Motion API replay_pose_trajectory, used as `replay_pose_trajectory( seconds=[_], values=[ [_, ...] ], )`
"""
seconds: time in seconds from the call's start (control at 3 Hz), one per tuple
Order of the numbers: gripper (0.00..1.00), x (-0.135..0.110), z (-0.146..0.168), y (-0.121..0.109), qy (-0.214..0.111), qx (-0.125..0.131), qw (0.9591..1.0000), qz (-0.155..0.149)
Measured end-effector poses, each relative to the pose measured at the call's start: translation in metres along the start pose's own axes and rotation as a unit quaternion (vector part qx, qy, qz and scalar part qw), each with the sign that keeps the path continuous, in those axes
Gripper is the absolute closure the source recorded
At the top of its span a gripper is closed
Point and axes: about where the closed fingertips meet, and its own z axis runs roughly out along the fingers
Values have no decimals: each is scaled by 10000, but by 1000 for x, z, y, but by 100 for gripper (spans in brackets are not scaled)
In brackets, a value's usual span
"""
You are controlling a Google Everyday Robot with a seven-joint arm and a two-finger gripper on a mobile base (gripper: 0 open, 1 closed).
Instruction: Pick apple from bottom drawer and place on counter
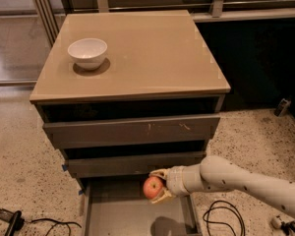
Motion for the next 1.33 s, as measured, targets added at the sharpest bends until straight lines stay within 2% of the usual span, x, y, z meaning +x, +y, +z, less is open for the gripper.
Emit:
replay_pose_trajectory(
  seconds=[0.33, 0.67, 1.0, 1.33],
  values=[
    [100, -59, -52, -7, 118, 254, 9984, -489],
    [100, -118, -114, -17, 142, 551, 9940, -931],
    [100, -187, -198, -38, 155, 917, 9847, -1472],
    [100, -228, -262, -69, 36, 1186, 9779, -1723]
  ],
)
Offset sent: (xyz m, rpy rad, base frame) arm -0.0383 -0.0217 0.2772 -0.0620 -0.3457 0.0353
